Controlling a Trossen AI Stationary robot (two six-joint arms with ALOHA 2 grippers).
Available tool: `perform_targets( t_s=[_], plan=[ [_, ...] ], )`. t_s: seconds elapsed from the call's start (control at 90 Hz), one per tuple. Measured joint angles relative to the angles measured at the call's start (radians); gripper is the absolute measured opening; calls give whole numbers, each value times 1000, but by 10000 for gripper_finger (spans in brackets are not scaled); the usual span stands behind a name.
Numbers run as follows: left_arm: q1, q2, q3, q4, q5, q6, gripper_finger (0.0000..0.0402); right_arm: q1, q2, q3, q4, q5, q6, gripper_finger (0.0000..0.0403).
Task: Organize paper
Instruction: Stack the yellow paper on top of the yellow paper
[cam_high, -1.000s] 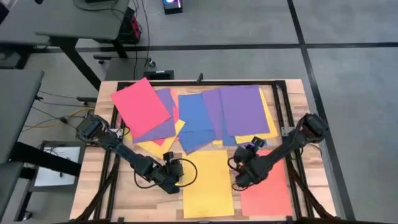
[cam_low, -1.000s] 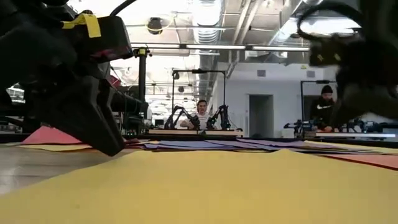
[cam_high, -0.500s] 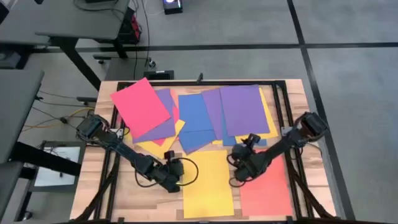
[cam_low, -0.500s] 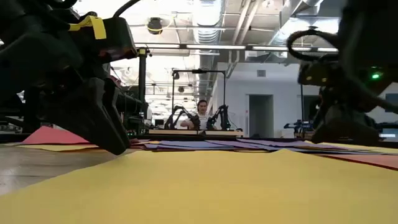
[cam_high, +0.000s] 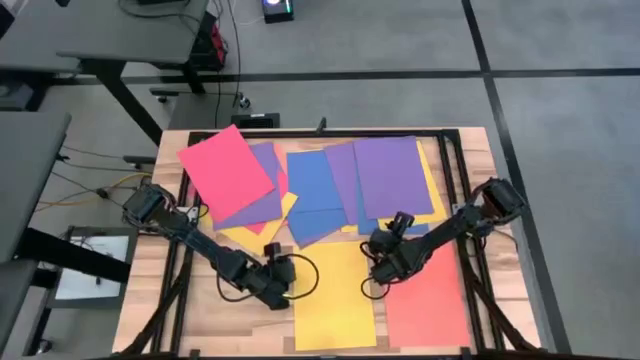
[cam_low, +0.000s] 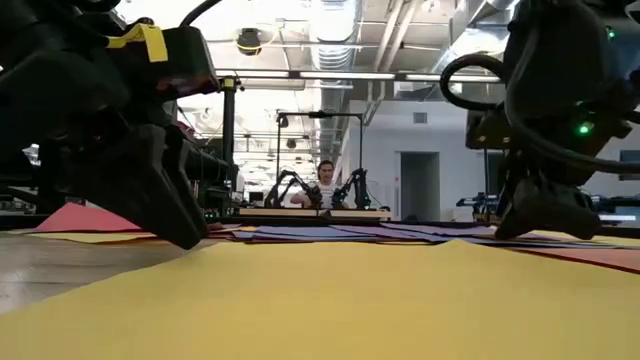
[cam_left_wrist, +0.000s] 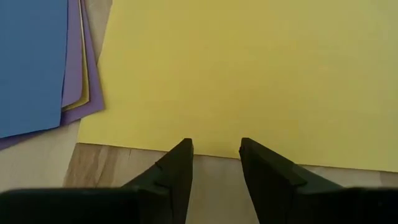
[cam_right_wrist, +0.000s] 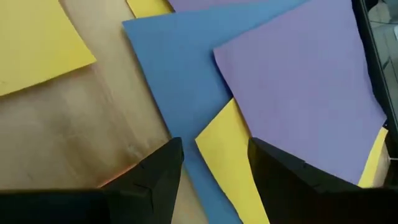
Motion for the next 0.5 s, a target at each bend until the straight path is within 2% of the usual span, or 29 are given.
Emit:
perform_targets(
  t_s=[0.322,0.5],
  plan=[
    [0,0,0,-5,0,-6,118,-81,0,0,11,-14,-53,175],
    [0,0,0,-6,0,-6,118,-126,0,1,11,-63,-81,175]
  ],
)
